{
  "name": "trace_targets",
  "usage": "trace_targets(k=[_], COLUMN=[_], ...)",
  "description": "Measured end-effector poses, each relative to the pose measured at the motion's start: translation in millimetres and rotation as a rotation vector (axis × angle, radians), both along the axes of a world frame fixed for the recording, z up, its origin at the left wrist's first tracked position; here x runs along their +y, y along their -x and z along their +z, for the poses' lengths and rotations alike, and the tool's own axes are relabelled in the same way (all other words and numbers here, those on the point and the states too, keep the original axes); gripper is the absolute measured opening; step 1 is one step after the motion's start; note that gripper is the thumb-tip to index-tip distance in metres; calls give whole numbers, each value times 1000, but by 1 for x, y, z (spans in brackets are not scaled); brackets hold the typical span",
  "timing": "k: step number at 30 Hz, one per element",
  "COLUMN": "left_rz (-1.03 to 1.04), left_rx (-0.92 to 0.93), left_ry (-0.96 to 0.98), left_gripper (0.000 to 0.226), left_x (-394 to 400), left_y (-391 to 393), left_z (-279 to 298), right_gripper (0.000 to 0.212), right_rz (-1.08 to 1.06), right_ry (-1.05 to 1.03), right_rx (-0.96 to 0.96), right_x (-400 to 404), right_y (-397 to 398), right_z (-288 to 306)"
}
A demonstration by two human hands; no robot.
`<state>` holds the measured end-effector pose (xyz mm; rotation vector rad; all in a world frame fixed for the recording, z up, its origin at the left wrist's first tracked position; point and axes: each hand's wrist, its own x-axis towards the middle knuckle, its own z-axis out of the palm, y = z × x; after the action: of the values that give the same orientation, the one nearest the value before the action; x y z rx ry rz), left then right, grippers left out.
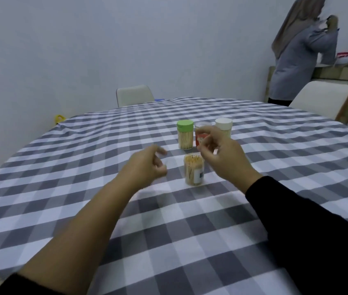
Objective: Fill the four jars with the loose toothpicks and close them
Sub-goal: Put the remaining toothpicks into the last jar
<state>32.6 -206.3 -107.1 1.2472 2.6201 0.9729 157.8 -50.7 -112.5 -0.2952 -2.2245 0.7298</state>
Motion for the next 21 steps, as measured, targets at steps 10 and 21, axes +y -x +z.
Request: trace_targets(k=[10,21], left_rz=[68,-28], left_rx=[-247,26], left_ry=[-797,-339], left_gripper=[21,28], left_x=[61,58], left_y=[-20,-12], left_z=[-8,-40], right_gripper=[27,36], right_rz=[-21,-48], right_ry=[209,-3], right_rx=[141,-7], right_x=[19,22], right_y=[16,13], right_z=[-23,-35])
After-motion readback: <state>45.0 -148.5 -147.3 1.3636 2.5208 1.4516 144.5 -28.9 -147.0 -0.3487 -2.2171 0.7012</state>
